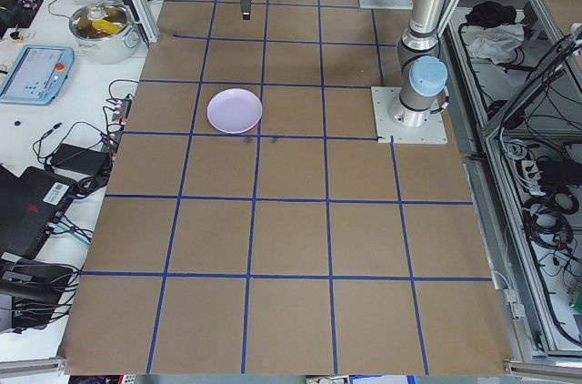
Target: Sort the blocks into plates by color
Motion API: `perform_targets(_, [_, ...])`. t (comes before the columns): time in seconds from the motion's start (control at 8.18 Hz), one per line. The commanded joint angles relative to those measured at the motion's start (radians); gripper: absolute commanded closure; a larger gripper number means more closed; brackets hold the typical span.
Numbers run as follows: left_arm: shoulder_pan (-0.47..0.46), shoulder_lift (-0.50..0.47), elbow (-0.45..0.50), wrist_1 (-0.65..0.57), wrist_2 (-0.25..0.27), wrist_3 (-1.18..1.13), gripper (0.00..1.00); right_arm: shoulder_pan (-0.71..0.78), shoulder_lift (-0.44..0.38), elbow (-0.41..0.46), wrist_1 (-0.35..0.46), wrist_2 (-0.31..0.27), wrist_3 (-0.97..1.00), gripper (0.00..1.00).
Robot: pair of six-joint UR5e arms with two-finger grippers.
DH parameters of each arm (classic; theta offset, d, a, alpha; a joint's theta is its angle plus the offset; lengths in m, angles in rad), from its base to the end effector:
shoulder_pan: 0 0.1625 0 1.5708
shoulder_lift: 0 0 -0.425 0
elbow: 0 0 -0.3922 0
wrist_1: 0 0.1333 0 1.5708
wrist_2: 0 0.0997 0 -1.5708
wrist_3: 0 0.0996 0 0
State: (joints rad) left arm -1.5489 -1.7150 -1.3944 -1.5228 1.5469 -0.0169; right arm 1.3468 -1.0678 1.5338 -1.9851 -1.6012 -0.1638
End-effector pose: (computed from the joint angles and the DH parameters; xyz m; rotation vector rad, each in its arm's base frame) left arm -0.1234 -0.5633 0.5044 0.0589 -3.1149 0.1251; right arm -0.0173 -0.6624 0.2541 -0.0927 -3.1191 -0.0883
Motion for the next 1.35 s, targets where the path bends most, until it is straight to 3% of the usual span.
perform_targets(0.0, [0.000,0.000,0.000,0.001,0.001,0.000,0.00,-0.078,-0.104,0.025,0.125,0.001,-0.034,0.00])
perform_targets(0.12, [0.000,0.000,0.000,0.001,0.001,0.000,0.00,-0.104,-0.147,0.084,0.143,0.000,-0.036,0.00])
perform_targets(0.37, [0.000,-0.002,0.000,0.001,-0.001,0.000,0.00,-0.114,-0.228,0.289,0.125,-0.011,-0.045,0.00])
perform_targets(0.61, [-0.002,-0.002,-0.002,0.001,-0.001,0.000,0.00,-0.127,-0.227,0.339,0.118,-0.014,-0.066,0.00])
perform_targets(0.86, [-0.002,-0.002,-0.002,0.003,-0.001,0.000,0.00,-0.130,-0.218,0.368,0.086,-0.090,-0.082,0.01])
perform_targets(1.1, [-0.002,-0.006,-0.002,0.003,-0.002,0.000,0.00,-0.130,-0.166,0.381,0.077,-0.082,-0.079,0.01])
perform_targets(1.22, [-0.002,-0.002,-0.003,0.001,-0.002,0.000,0.00,-0.130,-0.137,0.381,0.074,-0.082,-0.079,0.16])
